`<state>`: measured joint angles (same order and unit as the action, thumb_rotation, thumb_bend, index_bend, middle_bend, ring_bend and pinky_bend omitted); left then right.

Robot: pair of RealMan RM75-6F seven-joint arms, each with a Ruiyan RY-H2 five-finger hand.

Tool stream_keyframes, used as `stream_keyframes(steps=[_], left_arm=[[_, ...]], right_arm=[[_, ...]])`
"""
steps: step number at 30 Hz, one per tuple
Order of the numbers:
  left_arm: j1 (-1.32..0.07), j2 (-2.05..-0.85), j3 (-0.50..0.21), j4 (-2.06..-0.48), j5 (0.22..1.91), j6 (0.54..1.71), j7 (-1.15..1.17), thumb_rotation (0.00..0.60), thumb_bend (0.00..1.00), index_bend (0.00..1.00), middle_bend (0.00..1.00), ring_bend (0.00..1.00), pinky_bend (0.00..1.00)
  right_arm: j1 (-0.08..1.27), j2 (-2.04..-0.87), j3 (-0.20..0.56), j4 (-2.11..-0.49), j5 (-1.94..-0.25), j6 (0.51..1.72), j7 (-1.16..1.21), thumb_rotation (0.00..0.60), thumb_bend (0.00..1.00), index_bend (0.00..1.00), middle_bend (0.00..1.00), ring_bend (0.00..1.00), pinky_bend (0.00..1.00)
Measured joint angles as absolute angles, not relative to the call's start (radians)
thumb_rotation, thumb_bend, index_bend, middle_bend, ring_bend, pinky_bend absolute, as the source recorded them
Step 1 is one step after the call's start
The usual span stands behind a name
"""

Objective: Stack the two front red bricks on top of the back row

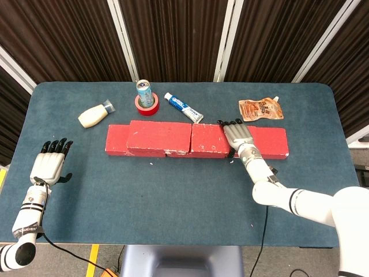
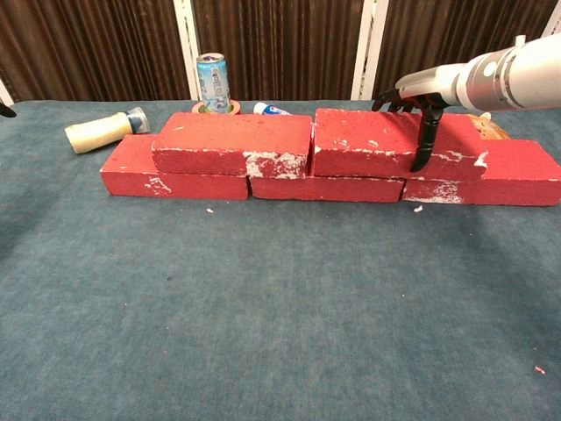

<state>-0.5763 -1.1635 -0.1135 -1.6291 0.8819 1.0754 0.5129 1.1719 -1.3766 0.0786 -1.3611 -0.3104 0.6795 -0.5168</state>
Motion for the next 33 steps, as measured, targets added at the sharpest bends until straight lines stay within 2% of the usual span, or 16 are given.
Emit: stream_keyframes(steps=[33], left_arm=[[-0.577,-1.158,-0.116,-1.618,0.881,1.070,0.494,0.600,0.26,0.00,0.00,0.00,0.00]], right_arm=[[1.213,-1.414,0.060,-1.312,-0.262,0.672,-0.527,0.600,0.04,0.14,0.32,0.23,0.00]])
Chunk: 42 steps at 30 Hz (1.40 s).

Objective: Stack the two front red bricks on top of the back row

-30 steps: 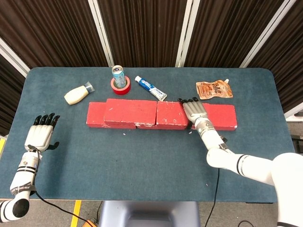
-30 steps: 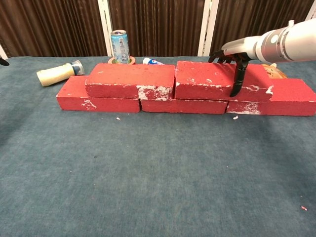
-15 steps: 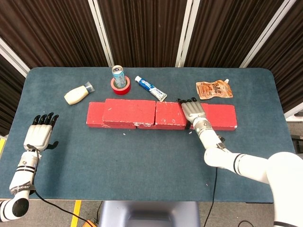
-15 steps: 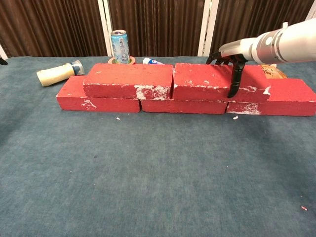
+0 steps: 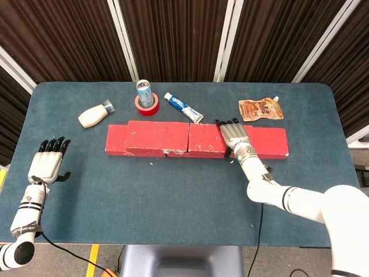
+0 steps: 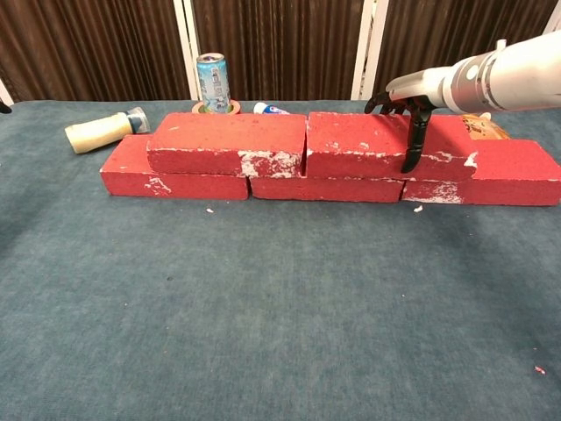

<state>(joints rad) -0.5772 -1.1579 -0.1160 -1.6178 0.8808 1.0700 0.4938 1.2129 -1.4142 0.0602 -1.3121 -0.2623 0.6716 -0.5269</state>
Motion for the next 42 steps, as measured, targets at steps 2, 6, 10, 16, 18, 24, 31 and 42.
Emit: stream_keyframes(steps=[2,6,10,16,18,24,31,42], left_arm=[[-0.578,-1.158,-0.116,-1.618,0.881,1.069,0.495,0.600,0.26,0.00,0.00,0.00,0.00],[-0.578,-1.159,-0.116,-1.618,0.879,1.070,0.496,0.600,0.26,0.00,0.00,0.00,0.00],[-0.578,-1.158,-0.116,-1.620,0.879,1.071,0.496,0.600,0.26,0.00,0.00,0.00,0.00],[-0.577,-1.155,-0.117,-1.620,0.879,1.073,0.494,0.600,0.26,0.00,0.00,0.00,0.00],[-0.577,-1.154,-0.117,-1.620,0.878,1.074,0.494,0.600,0.26,0.00,0.00,0.00,0.00],[-0.575,-1.152,-0.118,-1.622,0.879,1.075,0.490,0.600,0.26,0.00,0.00,0.00,0.00],[-0.574,-1.151,-0.119,-1.617,0.877,1.073,0.485,0.600,0.26,0.00,0.00,0.00,0.00],[-0.572,-1.147,-0.123,-1.621,0.883,1.081,0.477,0.600,0.26,0.00,0.00,0.00,0.00]], right_arm=[[1.213,-1.415,0.060,-1.311,-0.261,0.674,-0.527,0.600,0.04,0.14,0.32,0.23,0.00],[1.215,-1.416,0.059,-1.310,-0.257,0.673,-0.529,0.600,0.04,0.14,0.32,0.23,0.00],[1.218,-1.420,0.058,-1.304,-0.252,0.671,-0.530,0.600,0.04,0.15,0.32,0.23,0.00],[1.223,-1.424,0.058,-1.302,-0.244,0.670,-0.533,0.600,0.04,0.15,0.32,0.20,0.00],[1.224,-1.424,0.058,-1.305,-0.242,0.672,-0.534,0.600,0.04,0.15,0.31,0.17,0.00],[1.228,-1.424,0.059,-1.315,-0.233,0.691,-0.541,0.600,0.01,0.12,0.21,0.07,0.00],[1.231,-1.419,0.059,-1.324,-0.215,0.695,-0.551,0.600,0.00,0.10,0.16,0.00,0.00],[1.232,-1.379,0.073,-1.389,-0.207,0.707,-0.544,0.600,0.00,0.00,0.00,0.00,0.00]])
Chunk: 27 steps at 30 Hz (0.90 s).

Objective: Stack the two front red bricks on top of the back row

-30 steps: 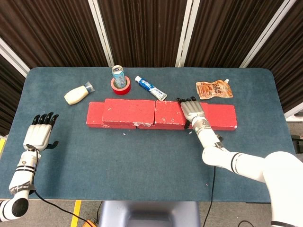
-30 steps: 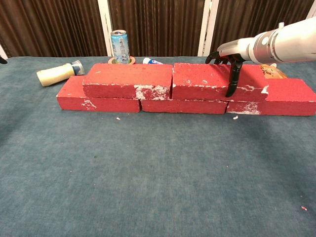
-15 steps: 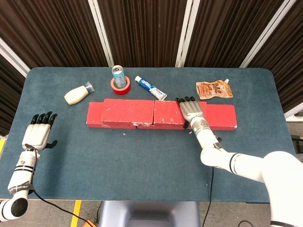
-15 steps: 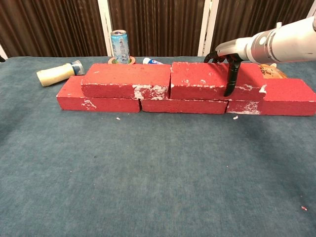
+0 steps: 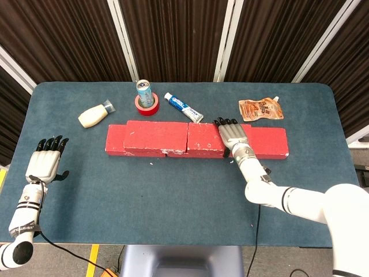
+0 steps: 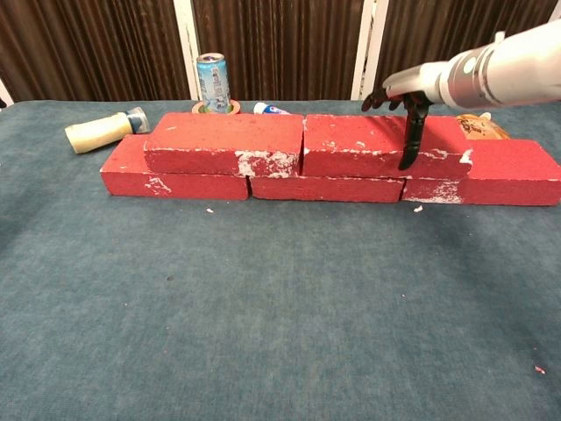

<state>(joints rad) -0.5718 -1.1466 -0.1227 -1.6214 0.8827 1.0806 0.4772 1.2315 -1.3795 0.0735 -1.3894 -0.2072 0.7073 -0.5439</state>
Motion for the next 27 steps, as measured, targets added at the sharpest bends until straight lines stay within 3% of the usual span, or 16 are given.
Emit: stream_keyframes(steps=[6,14,21,27], left_arm=[[-0.561,-1.142,-0.123,-1.623,0.915,1.094,0.452,0.600,0.26,0.00,0.00,0.00,0.00],[-0.545,-1.139,-0.119,-1.632,0.936,1.107,0.432,0.600,0.28,0.00,0.00,0.00,0.00],[-0.505,-1.140,-0.111,-1.628,1.003,1.165,0.380,0.600,0.29,0.00,0.00,0.00,0.00],[-0.441,-1.144,-0.089,-1.594,1.112,1.243,0.282,0.600,0.29,0.00,0.00,0.00,0.00]], right_arm=[[1.171,-1.269,0.117,-1.538,-0.320,0.765,-0.458,0.600,0.00,0.00,0.00,0.00,0.00],[0.958,-1.080,0.117,-1.780,-0.686,0.946,-0.303,0.600,0.00,0.00,0.00,0.00,0.00],[0.712,-1.006,0.024,-1.868,-1.113,1.169,-0.199,0.600,0.00,0.00,0.00,0.00,0.00],[0.465,-1.046,-0.098,-1.789,-1.430,1.423,-0.161,0.600,0.00,0.00,0.00,0.00,0.00]])
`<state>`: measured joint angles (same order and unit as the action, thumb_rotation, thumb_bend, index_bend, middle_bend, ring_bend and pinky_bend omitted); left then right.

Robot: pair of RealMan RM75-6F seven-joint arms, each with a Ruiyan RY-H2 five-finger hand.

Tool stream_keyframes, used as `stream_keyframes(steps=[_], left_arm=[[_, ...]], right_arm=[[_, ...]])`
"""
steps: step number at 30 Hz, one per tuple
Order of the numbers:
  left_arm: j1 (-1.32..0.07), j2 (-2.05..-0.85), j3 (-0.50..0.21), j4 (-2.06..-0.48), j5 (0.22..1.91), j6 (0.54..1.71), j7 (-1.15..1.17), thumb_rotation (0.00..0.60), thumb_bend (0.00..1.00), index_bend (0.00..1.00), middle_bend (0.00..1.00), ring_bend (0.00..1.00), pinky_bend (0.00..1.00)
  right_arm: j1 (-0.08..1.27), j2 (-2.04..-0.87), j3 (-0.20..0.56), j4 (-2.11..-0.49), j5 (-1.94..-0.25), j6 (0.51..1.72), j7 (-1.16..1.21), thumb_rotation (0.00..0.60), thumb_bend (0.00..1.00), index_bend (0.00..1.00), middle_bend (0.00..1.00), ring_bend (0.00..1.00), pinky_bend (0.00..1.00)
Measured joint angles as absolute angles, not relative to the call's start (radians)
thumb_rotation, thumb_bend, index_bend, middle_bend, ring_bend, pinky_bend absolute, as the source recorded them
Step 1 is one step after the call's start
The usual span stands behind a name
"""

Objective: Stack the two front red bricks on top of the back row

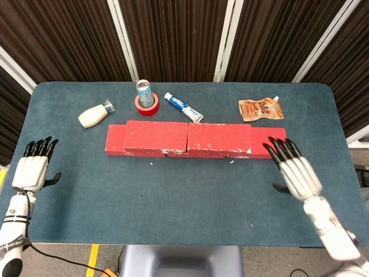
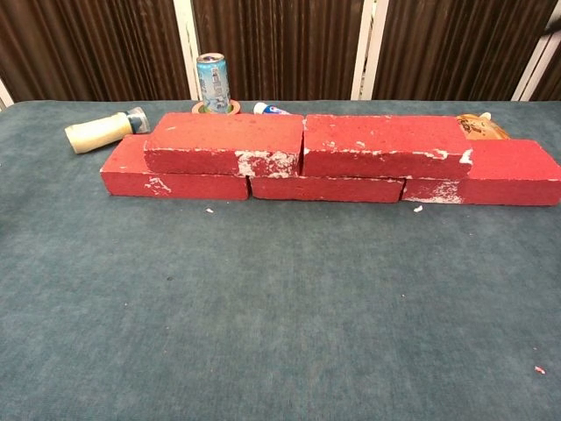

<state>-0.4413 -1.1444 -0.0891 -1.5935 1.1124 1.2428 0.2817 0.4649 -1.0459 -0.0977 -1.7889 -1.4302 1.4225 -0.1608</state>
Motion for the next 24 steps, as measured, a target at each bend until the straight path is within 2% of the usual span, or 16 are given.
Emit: stream_keyframes(steps=[4,8,13,24], left_arm=[[-0.392,-1.153,-0.063,-1.544,1.182,1.283,0.205,0.600,0.29,0.00,0.00,0.00,0.00],[-0.337,-1.170,-0.042,-1.510,1.217,1.327,0.150,0.600,0.29,0.00,0.00,0.00,0.00],[-0.278,-1.199,-0.022,-1.477,1.257,1.389,0.136,0.600,0.30,0.00,0.00,0.00,0.00],[-0.247,-1.191,-0.039,-1.484,1.302,1.412,0.101,0.600,0.30,0.00,0.00,0.00,0.00]], right_arm=[[0.362,-1.102,-0.147,-1.666,-1.512,1.497,-0.121,0.600,0.00,0.00,0.00,0.00,0.00],[0.318,-1.128,-0.162,-1.605,-1.533,1.491,-0.086,0.600,0.00,0.00,0.00,0.00,0.00],[0.306,-1.125,-0.143,-1.594,-1.515,1.455,-0.077,0.600,0.00,0.00,0.00,0.00,0.00],[0.285,-1.107,-0.086,-1.583,-1.470,1.395,-0.035,0.600,0.00,0.00,0.00,0.00,0.00]])
